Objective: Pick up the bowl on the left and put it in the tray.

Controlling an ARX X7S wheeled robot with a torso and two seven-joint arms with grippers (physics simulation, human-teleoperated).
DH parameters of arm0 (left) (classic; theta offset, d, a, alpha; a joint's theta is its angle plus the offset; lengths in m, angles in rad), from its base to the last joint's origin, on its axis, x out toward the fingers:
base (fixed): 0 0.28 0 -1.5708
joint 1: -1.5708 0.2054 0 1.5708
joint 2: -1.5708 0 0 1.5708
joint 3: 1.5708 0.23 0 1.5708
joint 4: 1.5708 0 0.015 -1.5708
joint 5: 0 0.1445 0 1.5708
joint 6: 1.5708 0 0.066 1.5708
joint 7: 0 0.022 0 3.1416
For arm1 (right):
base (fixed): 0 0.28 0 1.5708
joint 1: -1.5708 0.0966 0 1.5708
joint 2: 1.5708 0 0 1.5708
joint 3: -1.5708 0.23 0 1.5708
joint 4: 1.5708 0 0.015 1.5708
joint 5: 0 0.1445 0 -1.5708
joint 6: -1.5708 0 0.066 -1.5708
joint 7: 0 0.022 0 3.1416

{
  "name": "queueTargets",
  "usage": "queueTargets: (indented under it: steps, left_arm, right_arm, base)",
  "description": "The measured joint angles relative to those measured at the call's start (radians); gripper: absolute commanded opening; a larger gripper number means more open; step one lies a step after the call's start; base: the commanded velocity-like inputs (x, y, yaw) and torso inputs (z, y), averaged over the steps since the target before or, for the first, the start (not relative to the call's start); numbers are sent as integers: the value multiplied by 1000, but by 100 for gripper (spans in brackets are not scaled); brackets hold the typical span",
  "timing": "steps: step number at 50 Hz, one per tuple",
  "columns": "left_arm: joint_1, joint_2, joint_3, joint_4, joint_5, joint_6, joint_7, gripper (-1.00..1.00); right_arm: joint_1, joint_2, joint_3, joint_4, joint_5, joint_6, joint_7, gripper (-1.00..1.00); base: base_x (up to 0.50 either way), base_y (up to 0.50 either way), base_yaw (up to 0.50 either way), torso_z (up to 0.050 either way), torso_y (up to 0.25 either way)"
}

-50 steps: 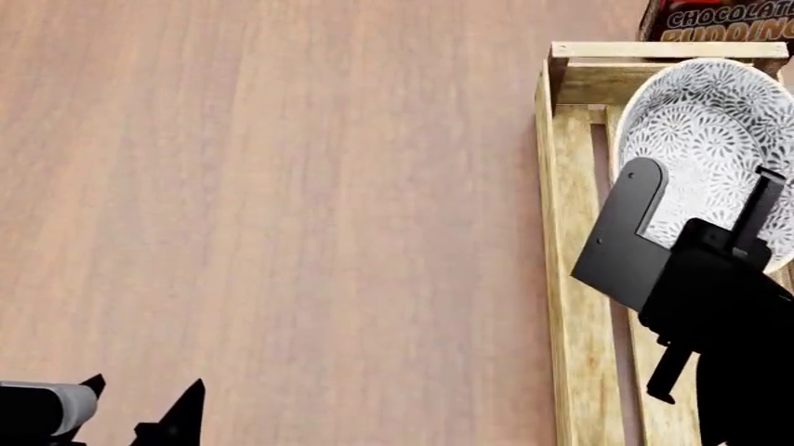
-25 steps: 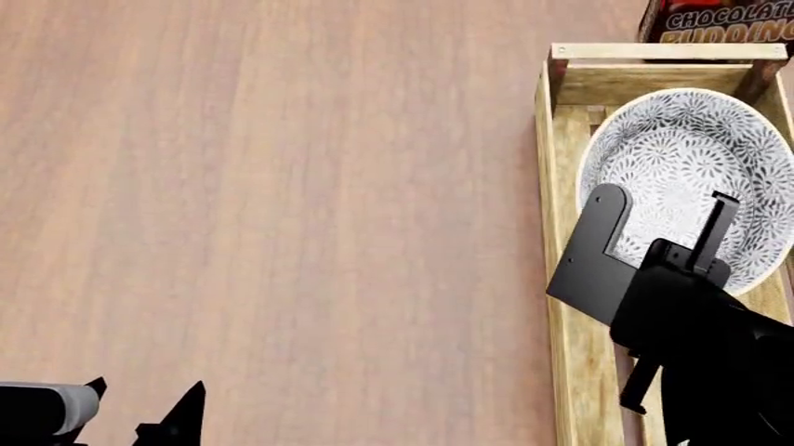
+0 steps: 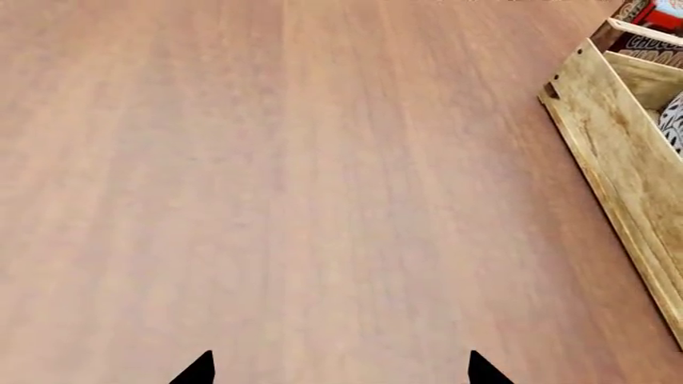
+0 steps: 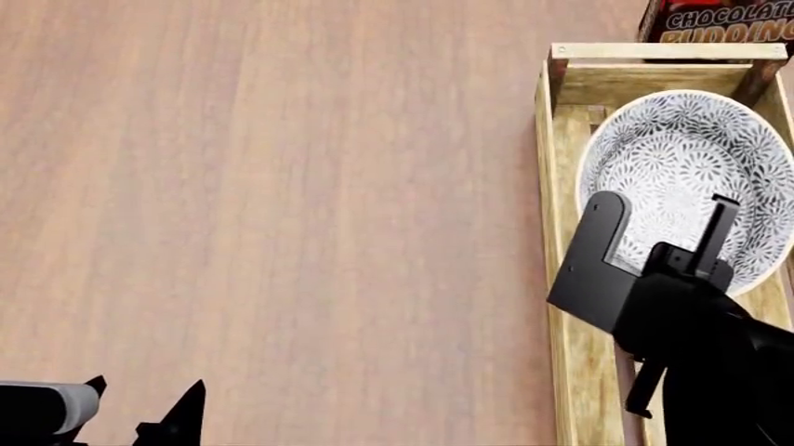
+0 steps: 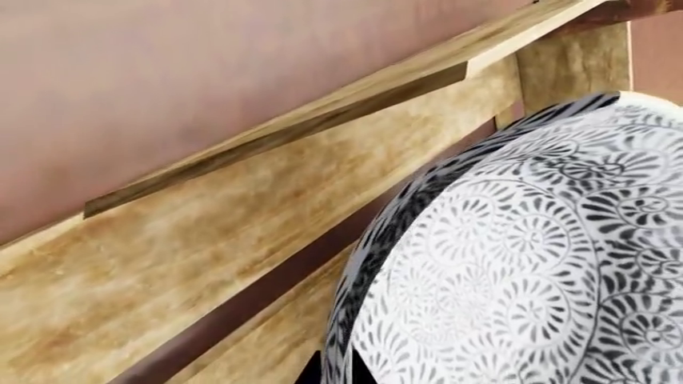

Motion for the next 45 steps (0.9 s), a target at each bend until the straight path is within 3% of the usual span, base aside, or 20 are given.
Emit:
queueTargets:
  steps: [35,36,45]
  left_arm:
    - [4,-13,1,24,-23,-2,-14,100]
    - [4,-13,1,24,-24,-2,-15,100]
    - [4,-15,3,22,-26,1,-17,100]
  right_arm:
    - [-40,59,-1,-120,-7,63,-11,-100]
    - [-41,58,-2,-119,-7,63,-11,100]
    - [-54,58,-11,-111,11,62,-20,100]
  base:
    - [0,0,0,0,-1]
    - [0,0,0,0,0]
    - [0,0,0,0,0]
